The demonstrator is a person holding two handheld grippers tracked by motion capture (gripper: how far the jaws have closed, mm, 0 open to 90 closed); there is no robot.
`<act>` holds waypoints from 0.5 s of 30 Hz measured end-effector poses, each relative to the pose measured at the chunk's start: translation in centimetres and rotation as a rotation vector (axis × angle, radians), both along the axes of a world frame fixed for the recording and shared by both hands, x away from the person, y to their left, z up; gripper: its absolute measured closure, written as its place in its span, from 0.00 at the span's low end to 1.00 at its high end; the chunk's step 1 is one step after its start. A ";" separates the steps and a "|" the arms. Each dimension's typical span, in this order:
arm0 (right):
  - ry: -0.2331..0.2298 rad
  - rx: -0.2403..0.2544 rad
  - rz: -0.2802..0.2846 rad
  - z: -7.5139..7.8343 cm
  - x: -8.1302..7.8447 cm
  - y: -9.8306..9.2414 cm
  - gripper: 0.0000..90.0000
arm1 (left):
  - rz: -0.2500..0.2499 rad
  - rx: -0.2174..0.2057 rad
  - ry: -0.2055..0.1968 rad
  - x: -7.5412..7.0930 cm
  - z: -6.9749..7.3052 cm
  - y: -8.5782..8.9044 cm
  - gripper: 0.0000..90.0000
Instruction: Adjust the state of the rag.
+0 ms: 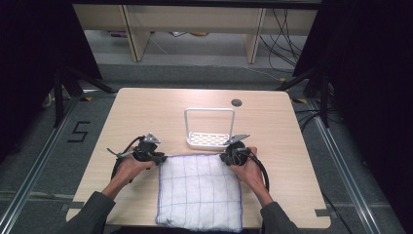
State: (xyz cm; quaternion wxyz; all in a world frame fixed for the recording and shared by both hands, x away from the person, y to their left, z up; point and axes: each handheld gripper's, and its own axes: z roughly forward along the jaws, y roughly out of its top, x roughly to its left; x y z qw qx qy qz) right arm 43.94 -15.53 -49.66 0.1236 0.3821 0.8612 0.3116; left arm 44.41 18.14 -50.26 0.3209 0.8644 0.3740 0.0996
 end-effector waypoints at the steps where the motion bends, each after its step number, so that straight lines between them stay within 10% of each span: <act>1: -0.001 0.024 -0.011 0.0 -0.1 0.1 0.96 | 0.000 0.000 0.000 0.0 0.0 0.0 0.92; 15: -0.030 0.026 0.003 1.0 -0.1 -0.6 0.99 | -0.023 -0.030 -0.041 -0.3 0.8 0.1 0.99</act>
